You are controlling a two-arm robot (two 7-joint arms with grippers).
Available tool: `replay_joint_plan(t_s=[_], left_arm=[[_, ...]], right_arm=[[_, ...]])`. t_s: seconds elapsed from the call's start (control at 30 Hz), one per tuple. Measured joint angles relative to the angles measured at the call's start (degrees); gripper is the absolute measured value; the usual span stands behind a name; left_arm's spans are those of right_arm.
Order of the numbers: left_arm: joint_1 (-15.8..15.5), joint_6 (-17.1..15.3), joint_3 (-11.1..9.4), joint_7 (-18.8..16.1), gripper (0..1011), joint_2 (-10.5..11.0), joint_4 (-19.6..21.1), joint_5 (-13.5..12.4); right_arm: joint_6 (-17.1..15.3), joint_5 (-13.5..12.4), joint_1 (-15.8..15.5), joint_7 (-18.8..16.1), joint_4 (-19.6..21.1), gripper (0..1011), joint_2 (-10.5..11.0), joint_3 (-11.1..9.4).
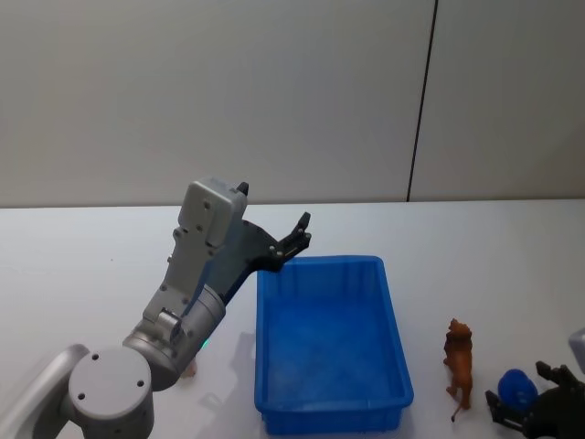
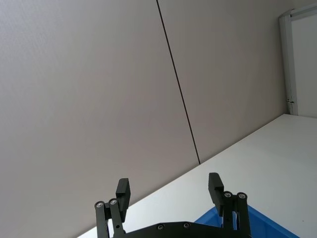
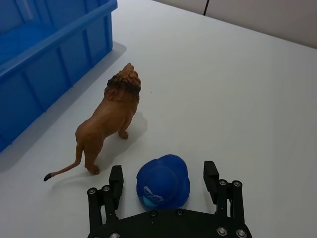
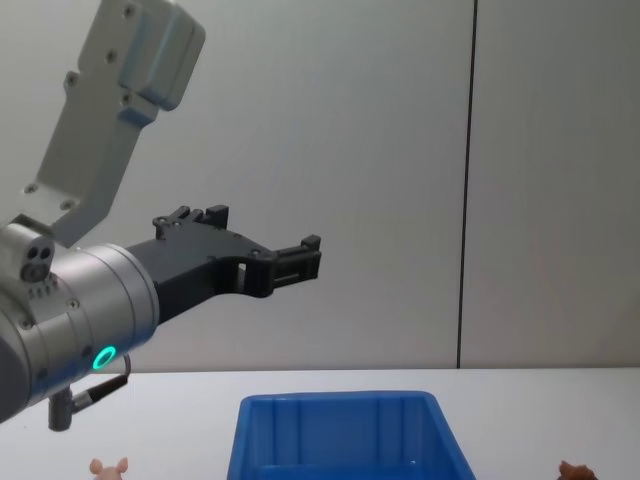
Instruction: Pick up the two dolls from the table and place them into the box.
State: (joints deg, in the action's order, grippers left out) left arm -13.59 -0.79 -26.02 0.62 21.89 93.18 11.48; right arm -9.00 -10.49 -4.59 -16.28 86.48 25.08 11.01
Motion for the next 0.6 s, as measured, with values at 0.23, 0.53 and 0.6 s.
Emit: replay_joint_plan(t_s=[0.23, 0.53, 0.6], left_arm=[[0.00, 0.00, 0.00, 0.00, 1001, 0.00, 0.00, 0.00], [0.00, 0.00, 0.00, 0.00, 1001, 0.00, 0.00, 0.00], [0.00, 0.00, 0.00, 0.00, 1001, 0.00, 0.00, 0.00]], right_arm=[[-0.01, 0.25, 0.29, -0.42, -0.89, 886, -0.38, 0.33], [0.31, 0.15, 0.48, -0.17, -1.43, 621, -0.88, 0.61], [0.45, 0.12, 0.48, -0.02, -1.45, 559, -0.93, 0.62]])
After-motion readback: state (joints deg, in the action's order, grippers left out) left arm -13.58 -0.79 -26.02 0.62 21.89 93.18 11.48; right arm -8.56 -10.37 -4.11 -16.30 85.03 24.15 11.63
